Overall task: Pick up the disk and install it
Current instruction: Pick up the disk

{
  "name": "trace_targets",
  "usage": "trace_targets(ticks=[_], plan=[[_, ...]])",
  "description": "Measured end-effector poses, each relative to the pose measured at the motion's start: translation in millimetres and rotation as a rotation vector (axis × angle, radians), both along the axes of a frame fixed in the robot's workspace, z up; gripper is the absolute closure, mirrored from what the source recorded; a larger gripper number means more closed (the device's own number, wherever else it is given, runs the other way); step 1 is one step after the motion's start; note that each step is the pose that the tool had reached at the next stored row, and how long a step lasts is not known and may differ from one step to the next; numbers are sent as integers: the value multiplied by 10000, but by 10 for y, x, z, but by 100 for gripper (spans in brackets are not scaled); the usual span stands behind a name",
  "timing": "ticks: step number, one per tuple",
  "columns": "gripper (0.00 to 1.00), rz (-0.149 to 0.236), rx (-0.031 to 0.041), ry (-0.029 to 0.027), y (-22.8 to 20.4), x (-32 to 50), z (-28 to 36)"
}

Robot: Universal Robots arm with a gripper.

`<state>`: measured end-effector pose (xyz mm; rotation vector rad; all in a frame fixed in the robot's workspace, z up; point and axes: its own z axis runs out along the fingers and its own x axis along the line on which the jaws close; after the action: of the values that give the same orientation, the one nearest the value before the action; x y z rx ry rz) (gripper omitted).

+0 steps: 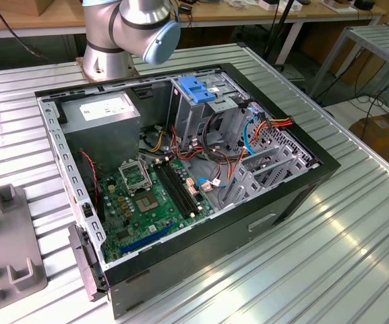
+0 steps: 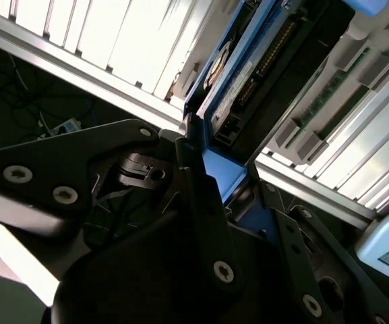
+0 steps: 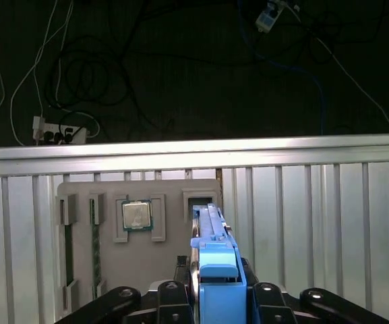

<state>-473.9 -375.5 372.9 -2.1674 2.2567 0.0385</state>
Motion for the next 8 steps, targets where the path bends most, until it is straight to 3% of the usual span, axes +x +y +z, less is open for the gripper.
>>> trace_targets(ticks=[8], plan=[[63,0,1,-2,0,0,67]])
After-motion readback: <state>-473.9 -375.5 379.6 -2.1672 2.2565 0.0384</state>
